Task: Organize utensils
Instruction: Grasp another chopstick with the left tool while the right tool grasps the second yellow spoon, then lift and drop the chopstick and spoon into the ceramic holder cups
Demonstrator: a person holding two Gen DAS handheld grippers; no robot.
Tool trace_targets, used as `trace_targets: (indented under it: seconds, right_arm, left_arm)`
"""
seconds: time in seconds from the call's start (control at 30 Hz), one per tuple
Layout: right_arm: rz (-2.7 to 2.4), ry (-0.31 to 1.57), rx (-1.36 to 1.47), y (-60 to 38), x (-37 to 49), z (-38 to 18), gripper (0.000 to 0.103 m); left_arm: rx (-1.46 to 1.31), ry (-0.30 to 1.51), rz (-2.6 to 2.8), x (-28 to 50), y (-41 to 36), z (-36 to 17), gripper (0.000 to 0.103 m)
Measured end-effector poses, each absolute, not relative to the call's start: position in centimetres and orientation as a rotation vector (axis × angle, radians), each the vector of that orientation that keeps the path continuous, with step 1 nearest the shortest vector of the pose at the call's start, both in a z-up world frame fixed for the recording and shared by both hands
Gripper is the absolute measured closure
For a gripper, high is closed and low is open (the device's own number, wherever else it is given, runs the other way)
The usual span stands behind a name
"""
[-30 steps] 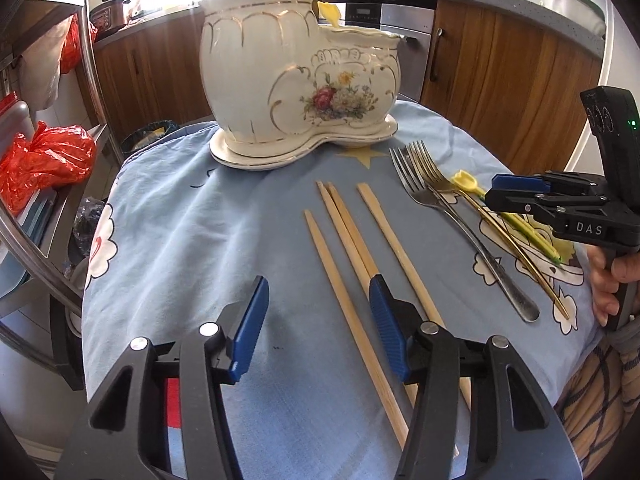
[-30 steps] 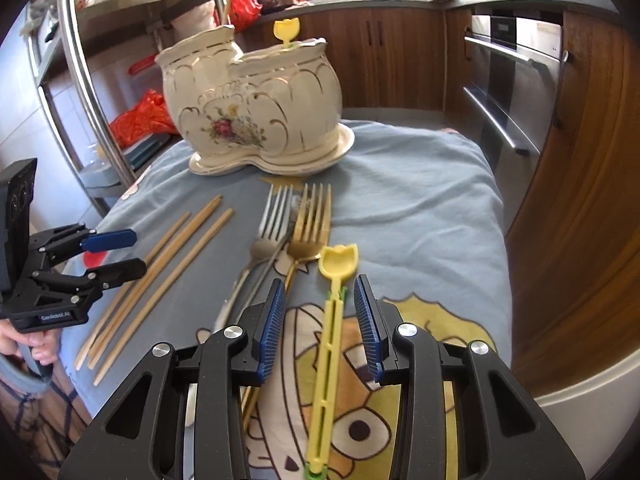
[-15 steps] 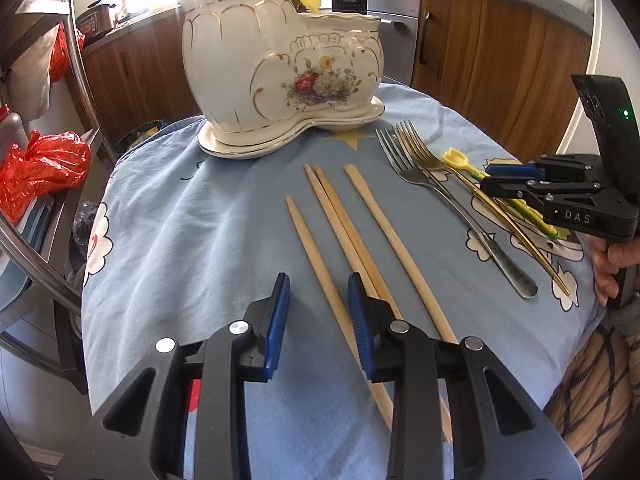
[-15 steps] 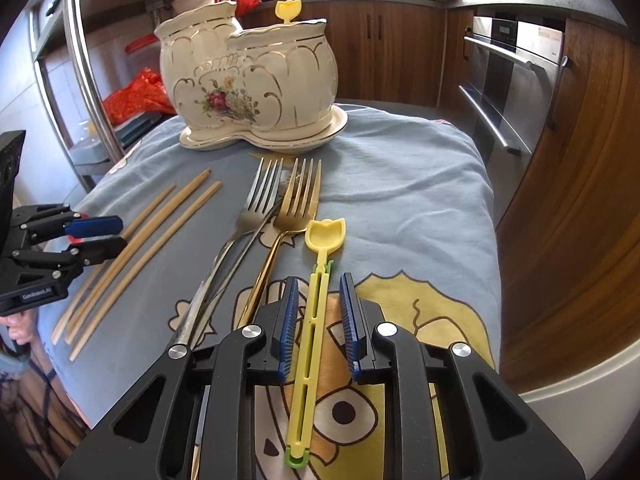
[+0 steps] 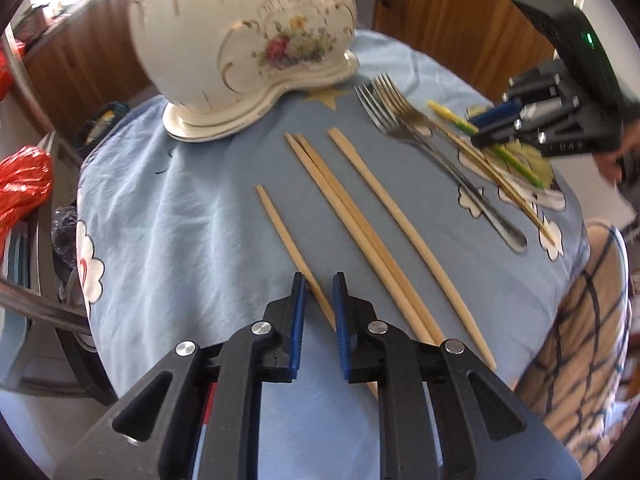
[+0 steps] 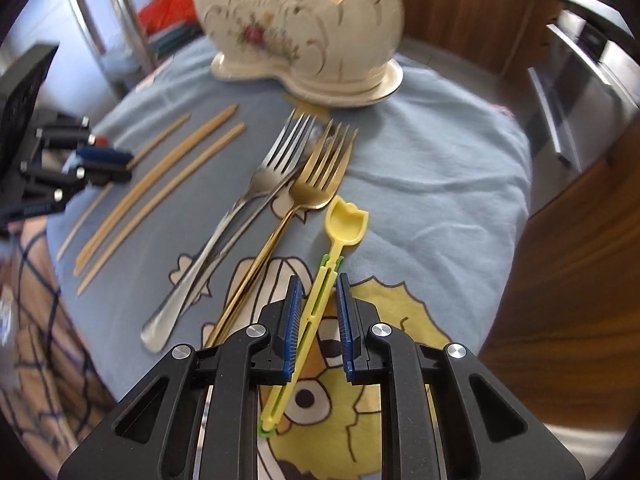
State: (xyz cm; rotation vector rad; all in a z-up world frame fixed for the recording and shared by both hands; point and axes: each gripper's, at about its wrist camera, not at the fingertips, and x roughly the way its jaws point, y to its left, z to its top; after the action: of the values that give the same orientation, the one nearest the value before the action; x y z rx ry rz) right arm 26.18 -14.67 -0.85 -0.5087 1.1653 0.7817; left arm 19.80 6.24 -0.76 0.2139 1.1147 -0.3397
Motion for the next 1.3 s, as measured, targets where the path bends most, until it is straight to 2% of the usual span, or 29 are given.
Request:
trace_targets:
  seconds: [0.17, 0.6, 1.0, 1.2, 1.3]
  right_arm:
    - [0.786, 1.240, -0.582, -13.5, 27.1, -0.9, 0.085]
    - [0.773, 1.201, -0.707, -12.0, 25.6, -0.8, 0.091]
    - [0.779, 1.295, -0.761, -11.5, 26.0, -1.4, 0.092]
    - [0.769, 1.241, -0.697, -12.8, 26.0, -0.9, 0.092]
    - [0.743, 1.194, -0.647, -14.4, 26.0, -0.4, 0.092]
  left_arm:
    - [0.287, 1.206, -0.369, 20.9, 5.7, -0.7, 0.089]
    - [0.447, 1.298, -0.384, 20.9, 4.7, -0.8, 0.094]
    - [0.528, 1.439, -0.407, 21.1, 5.1, -1.3, 0.094]
    - [0.462, 1.402, -0.387, 21.1, 5.7, -1.1, 0.096]
    - [0.357, 1.325, -0.372, 20.8, 7.6, -0.3, 0.099]
